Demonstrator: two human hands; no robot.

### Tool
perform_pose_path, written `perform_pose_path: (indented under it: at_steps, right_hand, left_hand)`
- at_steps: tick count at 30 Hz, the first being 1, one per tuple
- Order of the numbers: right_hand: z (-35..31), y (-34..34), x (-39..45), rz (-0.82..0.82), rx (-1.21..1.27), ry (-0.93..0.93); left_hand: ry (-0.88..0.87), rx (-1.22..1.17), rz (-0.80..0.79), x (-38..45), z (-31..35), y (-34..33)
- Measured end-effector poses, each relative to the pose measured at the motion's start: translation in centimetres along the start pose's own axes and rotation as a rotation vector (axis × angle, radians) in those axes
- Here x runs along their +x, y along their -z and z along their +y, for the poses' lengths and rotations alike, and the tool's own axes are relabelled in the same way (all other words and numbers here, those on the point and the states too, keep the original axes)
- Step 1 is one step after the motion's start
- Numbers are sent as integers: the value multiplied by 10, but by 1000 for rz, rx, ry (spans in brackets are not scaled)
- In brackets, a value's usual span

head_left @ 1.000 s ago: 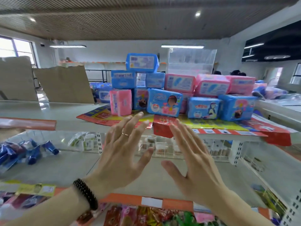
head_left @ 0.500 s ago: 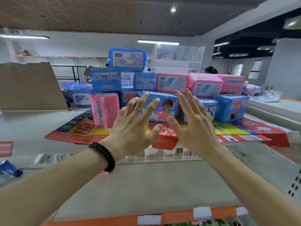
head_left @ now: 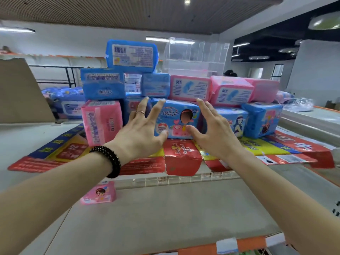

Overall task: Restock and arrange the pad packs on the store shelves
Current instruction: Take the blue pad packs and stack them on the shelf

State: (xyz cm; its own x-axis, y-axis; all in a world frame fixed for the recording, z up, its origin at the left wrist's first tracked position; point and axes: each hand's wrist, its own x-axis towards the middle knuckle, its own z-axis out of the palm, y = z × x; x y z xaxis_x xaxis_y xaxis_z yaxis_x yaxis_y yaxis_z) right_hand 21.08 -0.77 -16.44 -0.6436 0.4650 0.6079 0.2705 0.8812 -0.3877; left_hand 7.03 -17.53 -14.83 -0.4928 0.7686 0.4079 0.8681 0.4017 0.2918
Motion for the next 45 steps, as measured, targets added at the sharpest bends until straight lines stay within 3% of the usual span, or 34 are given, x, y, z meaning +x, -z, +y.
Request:
perform_pose_path:
  at_steps: [4, 11, 18, 24, 31, 45]
  right_hand:
    - [3, -1, 9, -17, -1, 31]
    - [17, -10, 29, -181, 122, -71]
    - [30, -18, 27, 6, 267, -17]
    - [15, 8, 20, 171, 219, 119]
    - [-6, 38, -7, 143, 363, 138]
    - [-12, 49, -145, 384, 432, 105]
  left_hand:
    - [59, 10, -1, 8, 2, 4]
    - [83, -103, -8, 18, 0, 3]
    - [64, -272, 185, 21, 1, 5]
    - [8, -302, 205, 1, 21, 18]
    - [0, -436, 340, -40, 45, 28]
    - [-167, -237, 566, -152, 81, -26]
